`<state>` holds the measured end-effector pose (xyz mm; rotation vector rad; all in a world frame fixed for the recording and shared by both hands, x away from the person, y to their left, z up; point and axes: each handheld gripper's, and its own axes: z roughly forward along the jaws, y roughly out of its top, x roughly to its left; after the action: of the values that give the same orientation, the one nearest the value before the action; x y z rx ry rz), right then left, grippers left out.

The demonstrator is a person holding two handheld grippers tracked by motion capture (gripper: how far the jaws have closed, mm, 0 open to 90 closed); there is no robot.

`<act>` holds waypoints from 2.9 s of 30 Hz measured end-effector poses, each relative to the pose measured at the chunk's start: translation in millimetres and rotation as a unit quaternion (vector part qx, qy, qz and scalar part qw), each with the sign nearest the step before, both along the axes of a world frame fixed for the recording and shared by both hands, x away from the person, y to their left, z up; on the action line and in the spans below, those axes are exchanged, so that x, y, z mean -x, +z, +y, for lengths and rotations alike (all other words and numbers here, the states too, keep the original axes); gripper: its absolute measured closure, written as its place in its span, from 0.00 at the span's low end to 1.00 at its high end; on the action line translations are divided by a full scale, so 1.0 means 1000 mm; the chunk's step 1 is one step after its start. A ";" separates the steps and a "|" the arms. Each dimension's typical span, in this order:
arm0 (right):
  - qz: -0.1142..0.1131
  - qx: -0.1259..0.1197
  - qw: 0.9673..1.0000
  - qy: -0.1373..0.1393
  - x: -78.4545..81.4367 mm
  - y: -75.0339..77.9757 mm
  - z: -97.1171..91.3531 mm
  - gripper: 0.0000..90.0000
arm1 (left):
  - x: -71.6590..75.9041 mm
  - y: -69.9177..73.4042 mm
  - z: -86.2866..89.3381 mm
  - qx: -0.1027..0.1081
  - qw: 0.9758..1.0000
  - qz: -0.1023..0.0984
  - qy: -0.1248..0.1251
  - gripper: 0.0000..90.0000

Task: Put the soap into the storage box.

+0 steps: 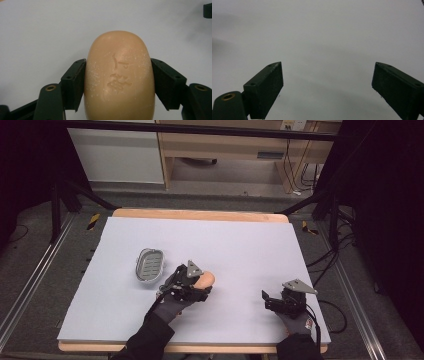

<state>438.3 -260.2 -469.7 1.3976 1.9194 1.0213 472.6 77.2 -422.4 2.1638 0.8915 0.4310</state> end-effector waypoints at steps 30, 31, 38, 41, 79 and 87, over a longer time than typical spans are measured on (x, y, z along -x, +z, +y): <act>0.004 0.005 1.000 0.000 -0.001 -0.002 0.001 0.11 | -0.009 0.023 0.082 0.021 0.995 -0.026 0.092 0.35; 0.004 0.005 1.000 0.000 -0.001 -0.002 0.001 0.11 | -0.009 0.023 0.082 0.021 0.995 -0.026 0.092 0.35; 0.005 0.006 1.000 0.005 -0.001 -0.002 0.003 0.11 | -0.022 0.025 0.104 0.034 0.991 -0.027 0.126 0.35; 0.006 0.010 1.000 0.007 -0.001 -0.003 0.004 0.11 | -0.025 0.025 0.109 0.034 0.990 -0.027 0.136 0.35; 0.014 0.021 1.000 0.018 -0.002 -0.007 0.008 0.11 | -0.055 -0.005 0.135 0.014 0.981 0.000 0.192 0.35; 0.015 0.022 0.999 0.019 -0.002 -0.007 0.008 0.11 | -0.057 -0.009 0.136 0.011 0.980 0.002 0.199 0.35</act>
<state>440.2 -252.0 -476.6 1.3640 1.9841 0.9744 529.2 212.9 -431.7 1.9643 1.3304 0.6074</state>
